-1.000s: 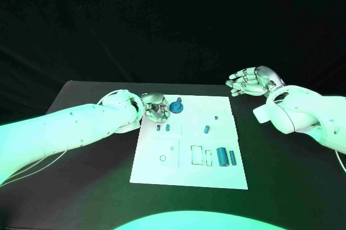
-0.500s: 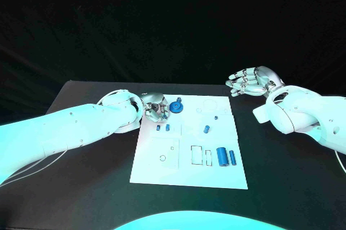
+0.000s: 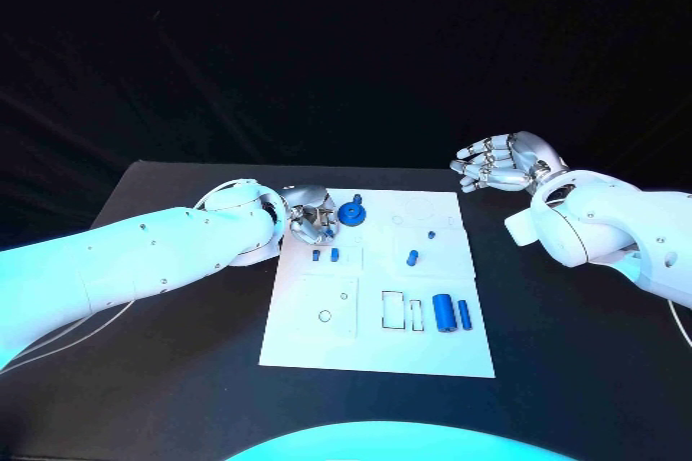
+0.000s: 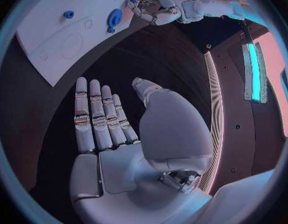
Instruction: Assemble the parts on the task board
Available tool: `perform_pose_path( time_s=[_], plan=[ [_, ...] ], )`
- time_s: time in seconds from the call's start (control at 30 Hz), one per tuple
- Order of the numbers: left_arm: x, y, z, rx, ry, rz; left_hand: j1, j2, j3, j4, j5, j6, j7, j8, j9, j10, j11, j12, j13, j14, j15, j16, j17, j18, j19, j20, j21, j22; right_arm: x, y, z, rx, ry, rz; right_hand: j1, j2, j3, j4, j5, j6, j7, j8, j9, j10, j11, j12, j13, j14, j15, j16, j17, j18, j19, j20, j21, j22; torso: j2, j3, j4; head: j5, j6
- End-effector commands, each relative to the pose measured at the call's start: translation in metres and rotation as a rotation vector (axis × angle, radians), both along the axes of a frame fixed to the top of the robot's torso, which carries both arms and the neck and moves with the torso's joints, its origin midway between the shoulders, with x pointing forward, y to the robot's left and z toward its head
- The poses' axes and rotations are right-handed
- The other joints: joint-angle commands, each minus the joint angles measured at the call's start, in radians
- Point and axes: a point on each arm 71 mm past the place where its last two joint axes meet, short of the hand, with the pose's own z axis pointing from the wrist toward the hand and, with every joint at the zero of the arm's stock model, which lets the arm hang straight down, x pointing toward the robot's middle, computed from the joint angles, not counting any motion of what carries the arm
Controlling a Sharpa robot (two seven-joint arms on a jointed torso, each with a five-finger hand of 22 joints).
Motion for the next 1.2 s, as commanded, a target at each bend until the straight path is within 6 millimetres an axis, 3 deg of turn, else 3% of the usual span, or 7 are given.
perform_pose_path(
  time_s=[0.03,0.63,0.73,1.2],
  plan=[
    [-0.0025,-0.0031,-0.0036,0.010,0.027,-0.019,-0.012,-0.002,-0.006,0.002,-0.005,0.000,-0.001,-0.007,-0.001,-0.002,0.002,-0.005,-0.001,0.010,0.001,0.004,0.001,-0.012,0.000,0.000,0.000,-0.001,-0.0002,0.0019,-0.0002,0.000,0.000,0.020,-0.009,-0.002,0.005,-0.003,0.005,-0.010,0.056,-0.002,-0.002,0.000,0.009,-0.007,-0.002,0.000,0.009,-0.006,-0.002,0.006,-0.007,0.004,-0.003,-0.003,0.000,0.0000,0.0007,-0.001,-0.002],
    [-0.0019,-0.0016,-0.0030,0.006,0.018,-0.010,-0.033,-0.014,-0.012,0.009,-0.004,-0.008,-0.002,-0.023,-0.006,-0.001,0.002,-0.012,0.002,0.010,0.002,0.006,-0.001,-0.011,-0.002,0.002,-0.005,-0.005,0.0003,0.0019,-0.0005,0.003,-0.008,0.015,-0.011,-0.002,0.004,-0.004,0.005,-0.012,0.057,-0.003,-0.003,-0.002,0.011,-0.010,-0.006,-0.001,0.010,-0.011,-0.006,0.006,-0.009,0.005,-0.003,-0.010,-0.001,-0.0010,0.0005,0.001,-0.003],
    [-0.0018,-0.0013,-0.0028,0.004,0.016,-0.007,-0.034,-0.017,-0.004,0.006,0.000,-0.027,0.001,-0.044,-0.013,-0.002,0.003,-0.017,0.004,0.000,0.002,0.001,-0.018,-0.009,-0.011,0.003,-0.014,-0.018,0.0004,0.0016,-0.0004,0.004,-0.009,0.013,-0.011,-0.002,0.004,-0.004,0.005,-0.012,0.057,-0.003,-0.003,-0.002,0.011,-0.010,-0.006,-0.001,0.010,-0.011,-0.006,0.006,-0.009,0.005,-0.003,-0.010,0.000,-0.0010,0.0007,0.000,-0.003],
    [-0.0015,-0.0002,-0.0025,0.001,0.016,0.001,-0.046,-0.028,-0.002,0.008,-0.001,-0.041,0.005,-0.064,-0.020,-0.002,0.004,-0.022,0.007,0.002,0.004,0.001,-0.018,-0.010,-0.004,0.004,-0.014,-0.013,0.0006,0.0010,-0.0006,0.006,-0.014,0.009,-0.011,-0.002,0.004,-0.004,0.005,-0.012,0.058,-0.003,-0.003,-0.002,0.011,-0.010,-0.006,-0.001,0.010,-0.012,-0.007,0.006,-0.010,0.005,-0.003,-0.011,-0.001,-0.0012,0.0007,0.000,-0.004]
  ],
)
